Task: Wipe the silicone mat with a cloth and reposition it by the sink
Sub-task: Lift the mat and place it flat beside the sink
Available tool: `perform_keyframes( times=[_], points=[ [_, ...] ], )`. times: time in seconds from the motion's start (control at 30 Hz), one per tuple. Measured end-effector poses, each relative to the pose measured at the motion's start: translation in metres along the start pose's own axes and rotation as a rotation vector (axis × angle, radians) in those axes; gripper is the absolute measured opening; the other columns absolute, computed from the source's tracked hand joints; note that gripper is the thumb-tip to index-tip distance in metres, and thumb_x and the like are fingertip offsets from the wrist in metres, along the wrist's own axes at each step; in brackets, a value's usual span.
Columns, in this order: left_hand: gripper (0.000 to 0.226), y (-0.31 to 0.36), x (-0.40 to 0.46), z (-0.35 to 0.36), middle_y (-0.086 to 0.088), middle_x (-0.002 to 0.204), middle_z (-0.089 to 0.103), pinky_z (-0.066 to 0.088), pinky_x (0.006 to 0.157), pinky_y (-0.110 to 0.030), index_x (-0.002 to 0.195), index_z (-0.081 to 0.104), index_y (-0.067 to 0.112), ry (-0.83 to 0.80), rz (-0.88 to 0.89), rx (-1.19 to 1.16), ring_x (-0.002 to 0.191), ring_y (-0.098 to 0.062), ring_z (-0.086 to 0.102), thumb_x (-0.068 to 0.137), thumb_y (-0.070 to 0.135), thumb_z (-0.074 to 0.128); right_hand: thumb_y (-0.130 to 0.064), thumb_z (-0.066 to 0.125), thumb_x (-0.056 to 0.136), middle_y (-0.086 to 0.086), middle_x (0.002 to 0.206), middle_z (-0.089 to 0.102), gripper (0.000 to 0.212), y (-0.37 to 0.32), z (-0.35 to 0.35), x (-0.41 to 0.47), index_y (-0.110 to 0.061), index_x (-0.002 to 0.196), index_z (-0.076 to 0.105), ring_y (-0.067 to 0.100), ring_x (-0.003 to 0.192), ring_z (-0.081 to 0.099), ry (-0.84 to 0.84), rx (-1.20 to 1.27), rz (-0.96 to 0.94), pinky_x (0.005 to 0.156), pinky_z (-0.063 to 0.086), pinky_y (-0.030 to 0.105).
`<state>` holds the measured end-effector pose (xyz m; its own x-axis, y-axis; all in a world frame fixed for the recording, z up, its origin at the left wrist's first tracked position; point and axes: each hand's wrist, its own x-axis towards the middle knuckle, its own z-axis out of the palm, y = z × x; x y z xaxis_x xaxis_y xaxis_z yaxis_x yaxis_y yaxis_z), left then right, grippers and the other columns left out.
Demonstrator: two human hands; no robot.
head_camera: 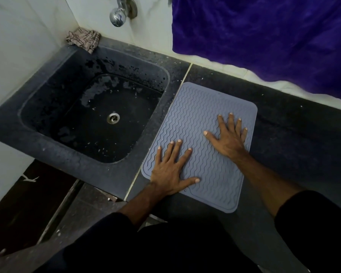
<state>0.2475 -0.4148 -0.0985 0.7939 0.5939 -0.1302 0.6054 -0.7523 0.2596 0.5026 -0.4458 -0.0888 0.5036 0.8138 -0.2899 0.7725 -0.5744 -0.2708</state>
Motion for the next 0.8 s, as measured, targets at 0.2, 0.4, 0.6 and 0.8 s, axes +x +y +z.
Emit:
perform_keyframes(
  times=[0.2,0.4,0.6,0.8],
  points=[
    [0.101,0.0042,-0.0004,-0.0005,0.000,0.157,-0.028,-0.010,0.114,-0.058,0.150,-0.016,0.038,-0.007,-0.015,-0.011,0.145,-0.023,-0.023,0.073,0.092,0.019,-0.090,0.017,0.069,-0.002,0.158,-0.021,0.095,0.0026,0.0015,0.0042,-0.041,0.145,-0.012,0.028,0.143,-0.024,0.000,-0.003,0.001,0.111,-0.017,0.051],
    [0.101,0.0052,-0.0007,0.0009,0.000,0.158,-0.026,-0.009,0.114,-0.058,0.150,-0.014,0.038,0.009,-0.016,-0.011,0.146,-0.023,-0.021,0.073,0.093,0.020,-0.088,0.018,0.072,-0.002,0.158,-0.022,0.093,0.0023,0.0006,0.0019,-0.040,0.146,-0.013,0.028,0.143,-0.024,0.002,-0.012,-0.006,0.113,-0.015,0.052],
    [0.101,0.0038,-0.0003,0.0022,0.000,0.158,-0.026,-0.009,0.114,-0.058,0.151,-0.014,0.038,0.013,-0.017,-0.005,0.146,-0.023,-0.020,0.073,0.093,0.019,-0.084,0.020,0.077,0.000,0.158,-0.020,0.090,-0.0006,0.0000,-0.0024,-0.038,0.147,-0.010,0.029,0.144,-0.021,0.022,-0.021,-0.009,0.113,-0.014,0.052],
    [0.100,0.0048,-0.0014,0.0009,-0.001,0.158,-0.026,-0.009,0.115,-0.057,0.150,-0.015,0.038,0.012,-0.014,-0.010,0.146,-0.023,-0.020,0.073,0.092,0.019,-0.081,0.023,0.080,0.000,0.158,-0.019,0.088,-0.0017,-0.0002,-0.0038,-0.036,0.148,-0.009,0.029,0.144,-0.020,0.018,-0.036,0.008,0.115,-0.011,0.053]
  ],
)
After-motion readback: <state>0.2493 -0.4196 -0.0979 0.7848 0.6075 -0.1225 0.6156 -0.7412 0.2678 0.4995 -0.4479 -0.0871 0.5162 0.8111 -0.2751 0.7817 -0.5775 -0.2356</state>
